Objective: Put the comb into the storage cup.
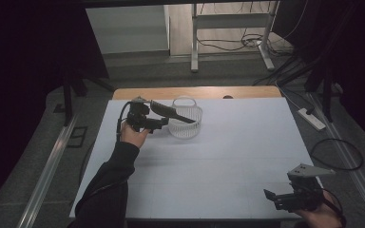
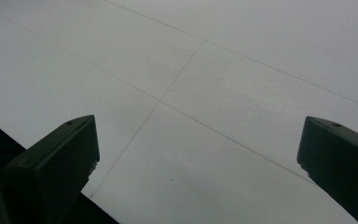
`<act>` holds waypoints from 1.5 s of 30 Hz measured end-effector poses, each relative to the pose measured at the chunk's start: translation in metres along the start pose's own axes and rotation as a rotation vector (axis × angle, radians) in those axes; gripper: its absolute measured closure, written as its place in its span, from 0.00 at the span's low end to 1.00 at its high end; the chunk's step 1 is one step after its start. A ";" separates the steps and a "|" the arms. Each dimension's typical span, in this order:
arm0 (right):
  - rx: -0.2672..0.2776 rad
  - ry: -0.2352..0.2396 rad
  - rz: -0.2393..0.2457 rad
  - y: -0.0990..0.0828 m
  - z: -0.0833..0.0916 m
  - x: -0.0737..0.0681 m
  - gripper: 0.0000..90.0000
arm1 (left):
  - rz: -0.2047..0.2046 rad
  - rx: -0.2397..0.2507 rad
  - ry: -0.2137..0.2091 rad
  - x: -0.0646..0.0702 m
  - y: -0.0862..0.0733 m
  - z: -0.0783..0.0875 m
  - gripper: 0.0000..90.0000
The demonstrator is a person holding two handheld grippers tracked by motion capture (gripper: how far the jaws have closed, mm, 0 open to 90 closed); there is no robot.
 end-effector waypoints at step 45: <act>0.028 -0.006 0.003 0.001 0.003 -0.001 0.00 | -0.041 0.036 -0.019 0.013 -0.034 0.037 0.00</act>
Point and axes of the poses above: each handheld gripper's, and its own axes: z roughly backward along the jaws, y roughly out of its top, x roughly to its right, the point moved 6 cm from there along -z, roughly forward along the jaws, and after that the axes turned 2 degrees about -x, right-handed, at the moved point
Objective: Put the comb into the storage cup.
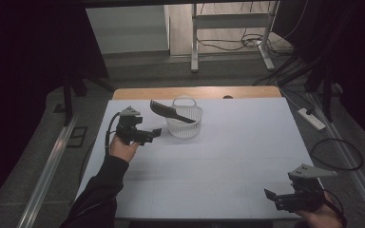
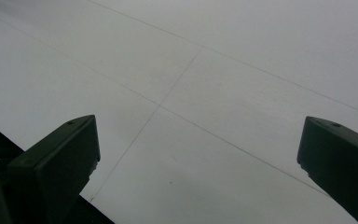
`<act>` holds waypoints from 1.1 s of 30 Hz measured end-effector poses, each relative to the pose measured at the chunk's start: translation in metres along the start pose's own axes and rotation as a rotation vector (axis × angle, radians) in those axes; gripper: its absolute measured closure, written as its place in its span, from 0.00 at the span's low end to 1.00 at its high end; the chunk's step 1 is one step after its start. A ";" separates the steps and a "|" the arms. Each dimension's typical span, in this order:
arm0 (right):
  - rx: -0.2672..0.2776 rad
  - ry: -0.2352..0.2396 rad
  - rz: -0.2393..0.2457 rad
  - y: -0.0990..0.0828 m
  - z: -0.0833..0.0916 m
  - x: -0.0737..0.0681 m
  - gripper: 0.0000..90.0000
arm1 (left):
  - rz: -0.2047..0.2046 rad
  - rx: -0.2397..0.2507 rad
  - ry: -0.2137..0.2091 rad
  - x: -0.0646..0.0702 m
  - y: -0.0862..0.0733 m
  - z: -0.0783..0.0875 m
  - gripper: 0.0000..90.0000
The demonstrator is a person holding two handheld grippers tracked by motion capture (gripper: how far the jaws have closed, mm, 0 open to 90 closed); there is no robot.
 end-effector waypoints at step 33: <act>-0.006 -0.001 0.012 0.000 -0.001 -0.001 0.00 | 0.002 0.016 -0.001 0.011 -0.016 0.026 0.00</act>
Point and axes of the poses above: each handheld gripper's, and its own axes: z roughly backward along the jaws, y roughly out of its top, x roughly to its right, the point moved 6 cm from there along -z, roughly forward along the jaws, and after that the axes turned 2 degrees about -x, right-handed, at the moved point
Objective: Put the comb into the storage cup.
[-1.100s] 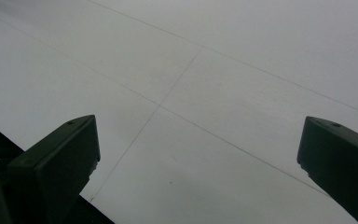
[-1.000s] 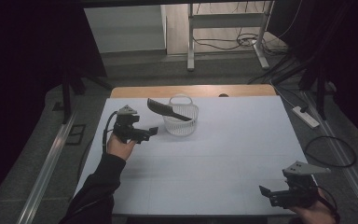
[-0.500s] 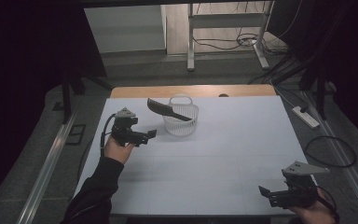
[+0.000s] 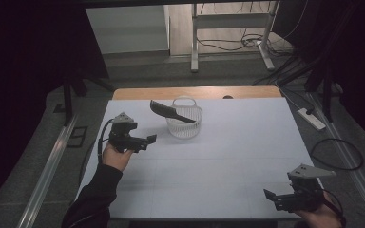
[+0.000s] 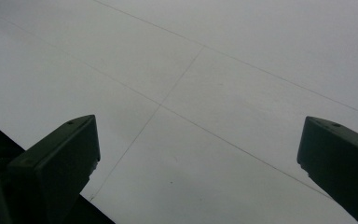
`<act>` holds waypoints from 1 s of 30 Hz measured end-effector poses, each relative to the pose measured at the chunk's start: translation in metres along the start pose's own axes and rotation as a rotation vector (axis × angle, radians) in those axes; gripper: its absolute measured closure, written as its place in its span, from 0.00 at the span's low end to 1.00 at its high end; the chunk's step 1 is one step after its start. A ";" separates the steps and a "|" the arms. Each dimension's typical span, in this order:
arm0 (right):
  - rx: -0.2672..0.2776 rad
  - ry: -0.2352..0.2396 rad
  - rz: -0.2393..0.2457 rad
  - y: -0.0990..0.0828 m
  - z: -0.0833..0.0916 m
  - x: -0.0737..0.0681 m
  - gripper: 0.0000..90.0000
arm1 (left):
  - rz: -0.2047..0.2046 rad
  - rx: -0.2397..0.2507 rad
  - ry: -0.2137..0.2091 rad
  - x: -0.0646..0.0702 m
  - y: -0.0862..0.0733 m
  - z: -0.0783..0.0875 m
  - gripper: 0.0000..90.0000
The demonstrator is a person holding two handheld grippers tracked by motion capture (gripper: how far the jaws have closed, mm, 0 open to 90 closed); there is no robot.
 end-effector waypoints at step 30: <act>0.002 0.003 -0.002 0.000 0.000 0.000 0.00 | 0.018 0.014 -0.002 0.014 -0.029 0.037 0.00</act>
Point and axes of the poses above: each handheld gripper's, and its own axes: z roughly backward along the jaws, y roughly out of its top, x roughly to its right, the point moved 6 cm from there along -z, roughly forward along the jaws, and after that the axes turned 2 degrees about -x, right-handed, at the moved point
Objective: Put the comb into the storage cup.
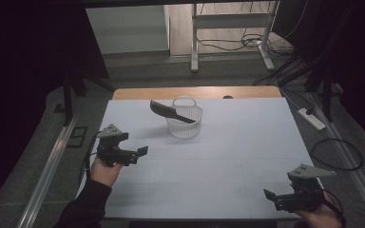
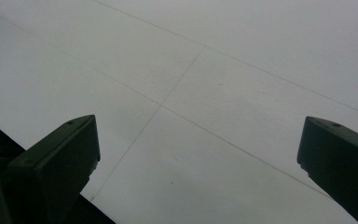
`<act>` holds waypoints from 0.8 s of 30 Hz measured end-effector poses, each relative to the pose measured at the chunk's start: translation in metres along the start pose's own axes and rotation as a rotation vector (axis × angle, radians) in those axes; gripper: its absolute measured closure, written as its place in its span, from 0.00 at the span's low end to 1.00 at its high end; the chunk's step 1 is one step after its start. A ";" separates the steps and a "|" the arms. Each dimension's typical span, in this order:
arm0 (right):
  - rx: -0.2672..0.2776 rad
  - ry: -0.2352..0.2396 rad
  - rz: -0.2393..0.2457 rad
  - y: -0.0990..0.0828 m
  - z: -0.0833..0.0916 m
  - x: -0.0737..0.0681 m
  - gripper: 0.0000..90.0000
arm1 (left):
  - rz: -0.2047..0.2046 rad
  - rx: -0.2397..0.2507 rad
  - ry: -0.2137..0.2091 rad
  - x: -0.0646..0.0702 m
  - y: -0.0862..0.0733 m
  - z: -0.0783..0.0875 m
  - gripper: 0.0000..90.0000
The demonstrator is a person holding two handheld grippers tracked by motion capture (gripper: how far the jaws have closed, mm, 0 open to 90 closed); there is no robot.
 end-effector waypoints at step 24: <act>-0.001 -0.002 0.004 0.000 0.000 0.000 0.00 | 0.031 0.011 0.005 0.009 -0.028 0.030 0.00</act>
Point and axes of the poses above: each handheld gripper's, and its own axes: z roughly backward along the jaws, y roughly out of its top, x roughly to its right, the point moved 6 cm from there along -z, roughly forward along the jaws, and after that the axes turned 2 degrees about -x, right-handed, at the moved point
